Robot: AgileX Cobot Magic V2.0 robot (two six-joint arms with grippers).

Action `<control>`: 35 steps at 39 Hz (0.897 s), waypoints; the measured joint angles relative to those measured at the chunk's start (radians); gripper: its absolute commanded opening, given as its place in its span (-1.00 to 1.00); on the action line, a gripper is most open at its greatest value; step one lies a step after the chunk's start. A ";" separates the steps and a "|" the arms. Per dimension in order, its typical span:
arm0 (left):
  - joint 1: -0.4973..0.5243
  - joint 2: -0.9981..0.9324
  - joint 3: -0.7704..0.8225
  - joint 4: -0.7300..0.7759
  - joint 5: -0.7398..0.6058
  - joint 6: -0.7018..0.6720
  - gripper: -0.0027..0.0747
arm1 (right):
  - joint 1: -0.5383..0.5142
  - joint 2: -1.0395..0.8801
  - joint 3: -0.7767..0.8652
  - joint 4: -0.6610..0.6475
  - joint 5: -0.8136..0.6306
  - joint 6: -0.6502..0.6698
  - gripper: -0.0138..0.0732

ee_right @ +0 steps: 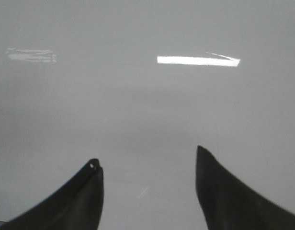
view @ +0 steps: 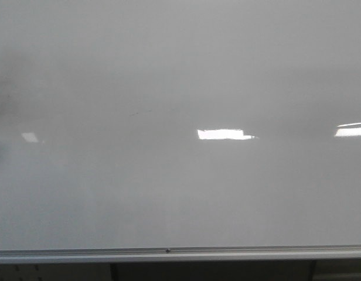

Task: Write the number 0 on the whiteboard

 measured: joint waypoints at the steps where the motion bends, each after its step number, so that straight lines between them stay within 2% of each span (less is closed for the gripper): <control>1: -0.016 -0.021 -0.002 0.000 0.017 0.005 -0.98 | 0.000 0.000 0.000 0.000 0.005 0.000 0.36; 6: -0.114 -0.127 -0.023 -0.017 0.138 0.069 -0.98 | 0.000 0.000 -0.015 0.008 0.057 0.000 0.36; 9: -0.189 -0.167 -0.044 -0.075 0.243 0.167 -0.98 | 0.000 0.005 -0.038 0.017 0.098 0.000 0.36; 17: -0.374 -0.187 -0.106 -0.381 0.550 0.547 -0.98 | 0.000 0.082 -0.119 0.034 0.214 0.000 0.36; 20: -0.448 -0.187 -0.112 -0.512 0.674 0.712 -0.98 | 0.002 0.134 -0.165 0.082 0.280 -0.012 0.36; 25: -0.533 -0.187 -0.112 -0.624 0.809 0.855 -0.98 | 0.027 0.231 -0.245 0.278 0.409 -0.174 0.36; 32: -0.556 -0.187 -0.116 -0.651 0.899 0.899 -0.98 | 0.055 0.409 -0.369 0.678 0.650 -0.521 0.38; 35: -0.556 -0.187 -0.118 -0.653 0.917 0.908 -0.98 | 0.056 0.494 -0.424 0.799 0.739 -0.634 0.40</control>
